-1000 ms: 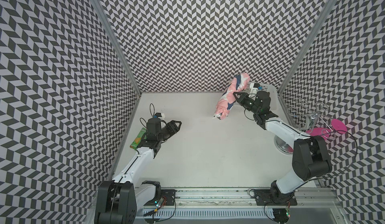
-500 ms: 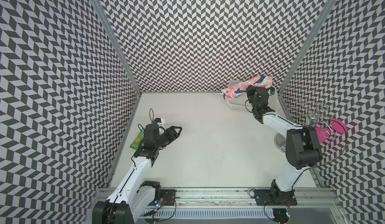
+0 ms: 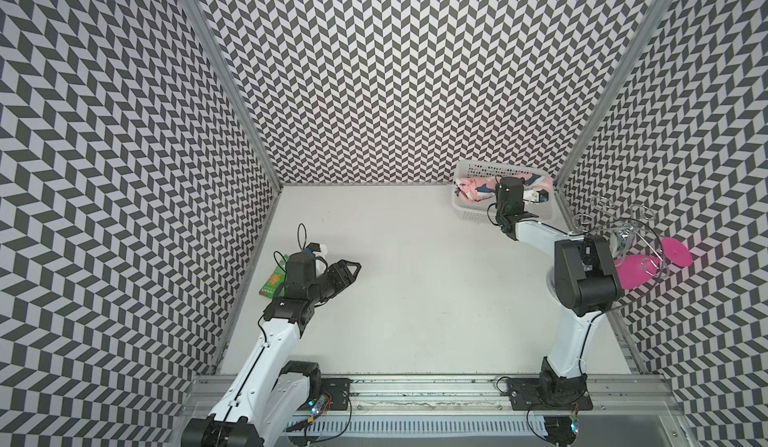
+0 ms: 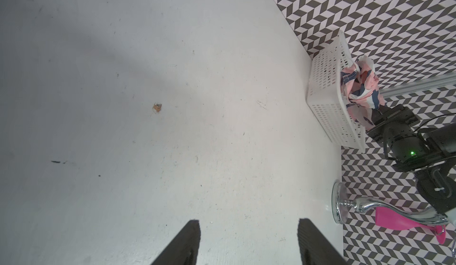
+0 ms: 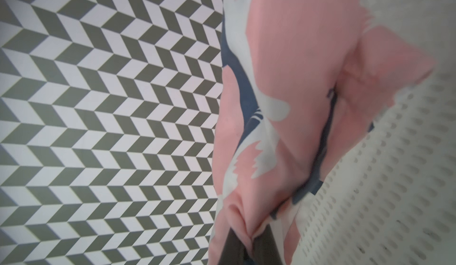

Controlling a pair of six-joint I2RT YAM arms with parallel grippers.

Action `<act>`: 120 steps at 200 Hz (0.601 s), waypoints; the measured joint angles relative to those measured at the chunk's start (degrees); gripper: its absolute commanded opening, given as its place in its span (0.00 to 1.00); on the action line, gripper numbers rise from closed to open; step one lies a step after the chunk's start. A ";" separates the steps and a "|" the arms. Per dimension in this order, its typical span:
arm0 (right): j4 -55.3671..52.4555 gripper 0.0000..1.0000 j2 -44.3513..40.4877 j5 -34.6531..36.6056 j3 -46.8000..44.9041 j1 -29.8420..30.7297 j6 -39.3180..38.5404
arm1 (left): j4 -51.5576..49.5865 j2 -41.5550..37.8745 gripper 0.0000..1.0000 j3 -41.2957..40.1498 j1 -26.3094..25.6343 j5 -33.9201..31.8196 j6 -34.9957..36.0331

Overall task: Roll up the shorts
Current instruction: Place the shorts in the bin.

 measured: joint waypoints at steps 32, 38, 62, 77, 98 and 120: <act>-1.88 0.00 3.72 1.11 2.82 -1.27 0.07 | -1.01 0.11 0.67 0.52 0.26 -0.44 0.66; -2.14 0.00 4.46 1.07 3.19 -1.44 0.07 | -1.11 0.11 0.67 0.52 0.26 -0.44 0.74; -2.89 0.12 5.99 0.81 5.55 -1.97 -0.17 | -1.40 0.11 0.67 0.52 0.26 -0.46 0.79; -3.21 0.39 6.86 0.26 6.54 -1.99 -0.90 | -1.51 0.11 0.67 0.52 0.37 -0.46 0.76; -3.72 0.54 7.08 -0.68 6.71 -1.99 -1.51 | -1.62 0.11 0.67 0.52 0.57 -0.50 0.76; -4.17 0.61 7.06 -2.10 7.06 -1.99 -3.17 | -1.62 0.11 0.67 0.52 0.63 -0.66 0.72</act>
